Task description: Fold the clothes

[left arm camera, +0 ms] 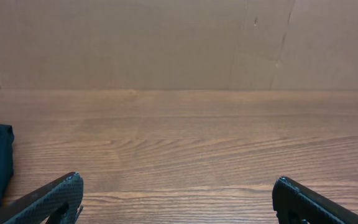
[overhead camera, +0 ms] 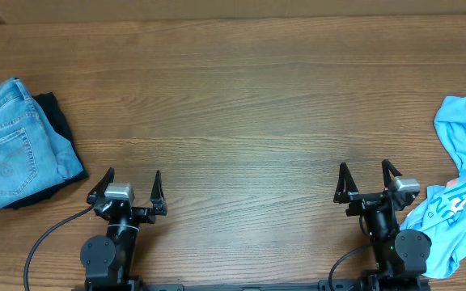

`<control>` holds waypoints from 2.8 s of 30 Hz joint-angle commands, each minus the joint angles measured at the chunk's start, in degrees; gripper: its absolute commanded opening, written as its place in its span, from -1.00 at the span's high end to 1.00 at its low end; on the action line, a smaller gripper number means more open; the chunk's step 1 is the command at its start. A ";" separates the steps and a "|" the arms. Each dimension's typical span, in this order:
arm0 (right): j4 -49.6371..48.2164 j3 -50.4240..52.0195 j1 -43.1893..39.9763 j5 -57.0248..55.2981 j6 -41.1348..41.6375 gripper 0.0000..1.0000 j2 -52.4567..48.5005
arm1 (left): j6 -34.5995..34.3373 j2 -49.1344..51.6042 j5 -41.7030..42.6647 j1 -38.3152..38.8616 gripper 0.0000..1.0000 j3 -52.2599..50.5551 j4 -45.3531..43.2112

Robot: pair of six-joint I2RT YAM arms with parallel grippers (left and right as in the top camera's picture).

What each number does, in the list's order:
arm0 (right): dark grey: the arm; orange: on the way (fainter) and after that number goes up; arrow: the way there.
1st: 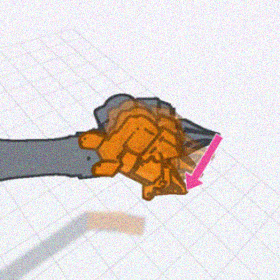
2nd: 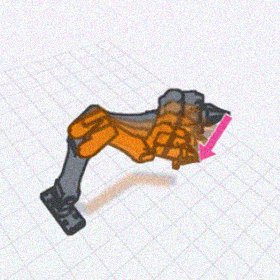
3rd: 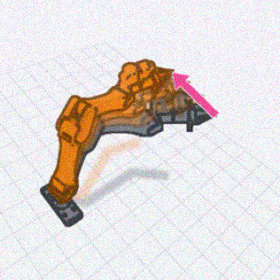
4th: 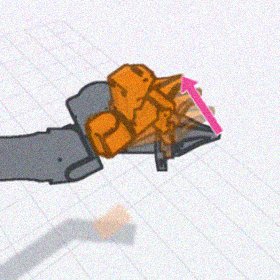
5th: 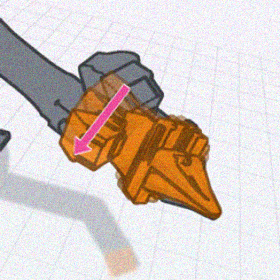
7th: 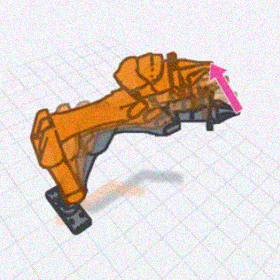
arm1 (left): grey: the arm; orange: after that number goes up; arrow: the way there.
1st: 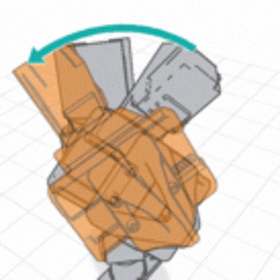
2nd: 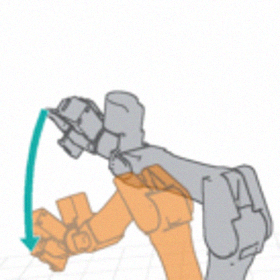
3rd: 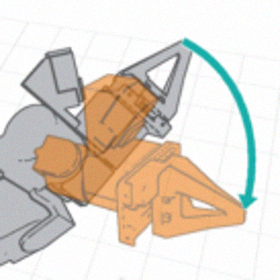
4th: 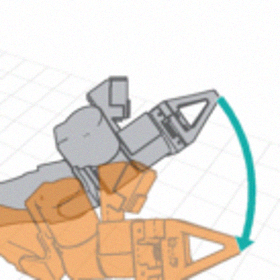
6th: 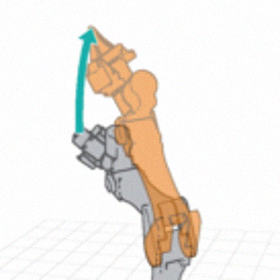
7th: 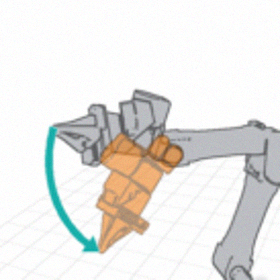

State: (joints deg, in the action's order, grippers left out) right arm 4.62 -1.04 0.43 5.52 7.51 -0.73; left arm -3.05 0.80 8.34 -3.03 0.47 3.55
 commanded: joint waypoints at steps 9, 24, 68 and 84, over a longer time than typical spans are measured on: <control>-0.28 0.57 0.26 -0.52 0.00 -1.00 0.57 | -0.81 -0.46 0.48 -0.31 -1.00 -0.17 0.07; -0.28 0.57 0.26 -0.52 0.00 -1.00 0.57 | -0.81 -0.46 0.48 -0.31 -1.00 -0.17 0.07; 29.53 -35.54 0.20 -14.86 5.60 -1.00 -23.08 | -8.76 0.94 3.23 -0.31 -1.00 19.52 18.40; 49.88 -50.36 -24.55 -20.92 28.83 -1.00 -77.64 | -4.68 27.65 0.66 -0.31 -1.00 45.81 36.89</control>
State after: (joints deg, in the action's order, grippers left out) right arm 56.47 -53.56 -21.10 -15.49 32.82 -73.06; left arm -8.84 28.53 9.17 -3.03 44.77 40.71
